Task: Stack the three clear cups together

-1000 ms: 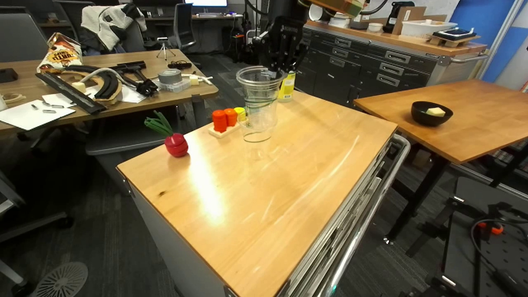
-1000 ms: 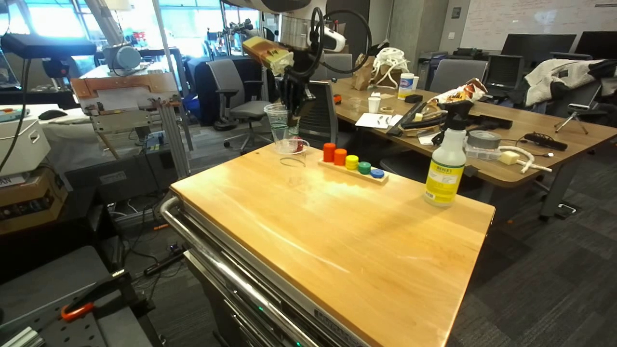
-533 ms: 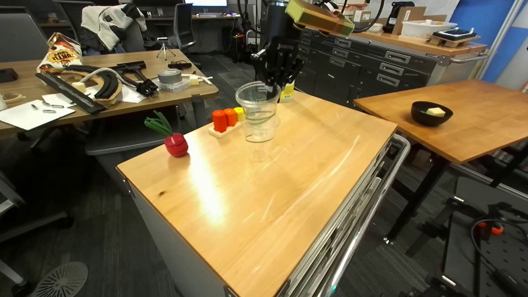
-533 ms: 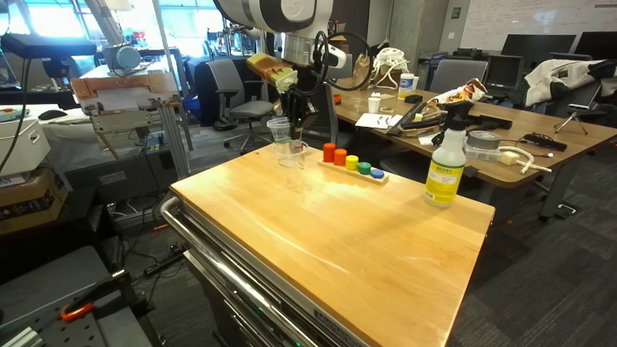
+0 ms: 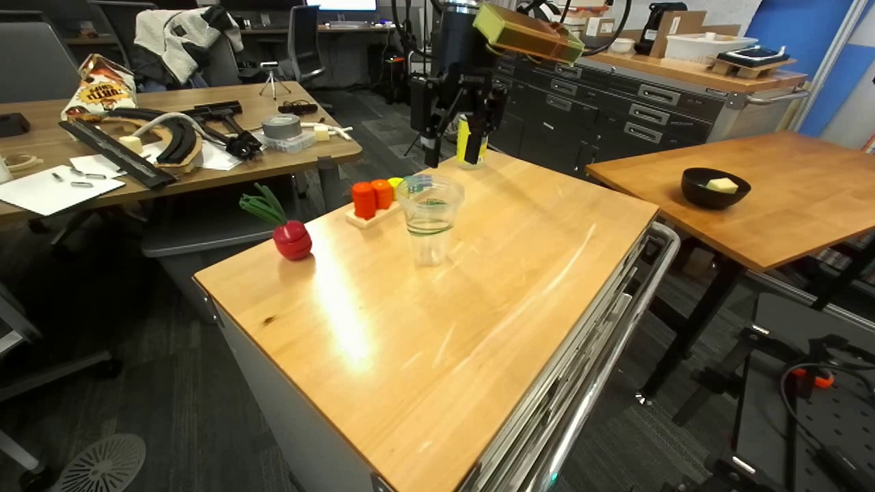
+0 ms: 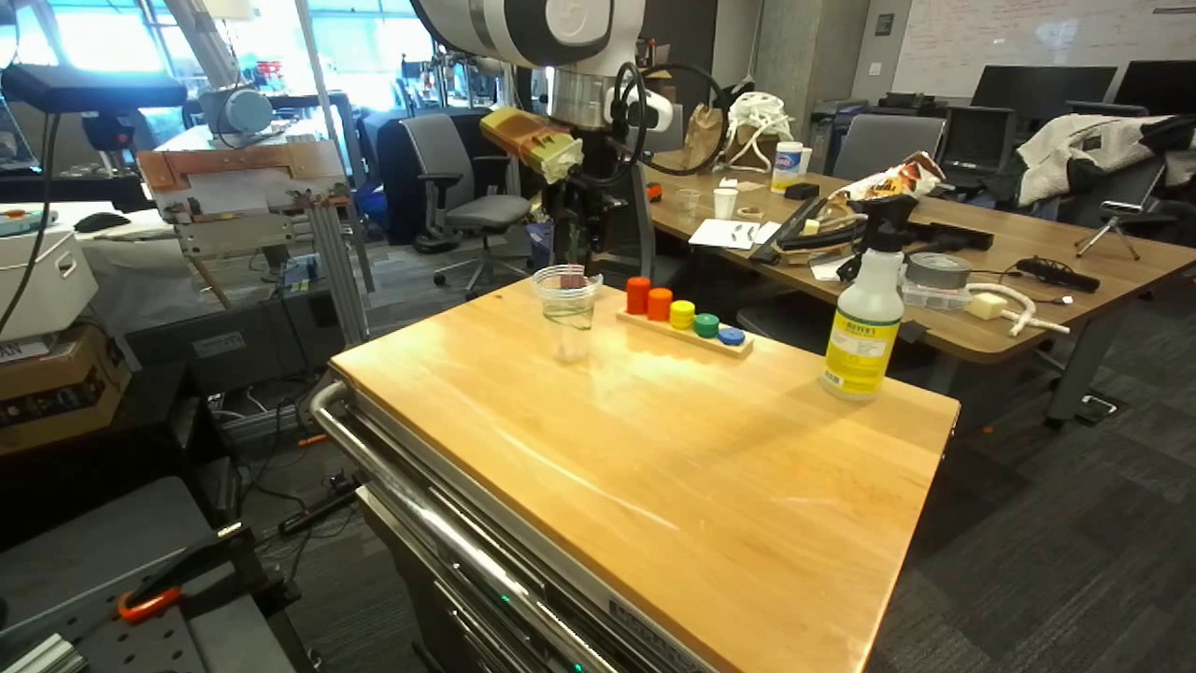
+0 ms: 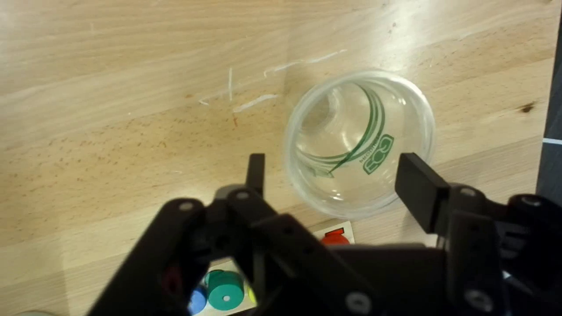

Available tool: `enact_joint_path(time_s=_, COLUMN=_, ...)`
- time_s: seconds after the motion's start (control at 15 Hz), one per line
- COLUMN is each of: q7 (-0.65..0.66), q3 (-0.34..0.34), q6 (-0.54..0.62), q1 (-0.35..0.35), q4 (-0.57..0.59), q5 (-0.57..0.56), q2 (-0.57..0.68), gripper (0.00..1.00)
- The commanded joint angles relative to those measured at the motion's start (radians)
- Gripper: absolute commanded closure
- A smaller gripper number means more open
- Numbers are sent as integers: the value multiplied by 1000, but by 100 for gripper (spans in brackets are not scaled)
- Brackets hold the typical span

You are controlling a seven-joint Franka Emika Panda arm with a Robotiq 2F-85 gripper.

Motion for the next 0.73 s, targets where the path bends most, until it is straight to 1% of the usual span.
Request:
enact_joint_path(time_s=0.0, q7=3, q3=-37, q6=-135, q1=8, q4=-9, q5=-121, q2=-63, gripper=0)
enact_joint_path(time_s=0.27, q7=-34, q3=-69, q6=-219, q1=-15, q4=-41, q5=-231, q2=-153, gripper=0)
enact_joint_path(time_s=0.4, q7=-101, q3=-78, q6=-257, q1=-43, q4=-49, q5=-232, q2=-207, gripper=0)
enact_joint_path(time_s=0.47, q7=-45, q3=-68, q6=-227, q1=-29, q4=-9, q5=-217, q2=-127, gripper=1)
enact_joint_path(time_s=0.67, q7=-89, q3=-75, q6=-254, q1=-51, q4=-25, q5=-217, q2=-183, gripper=0)
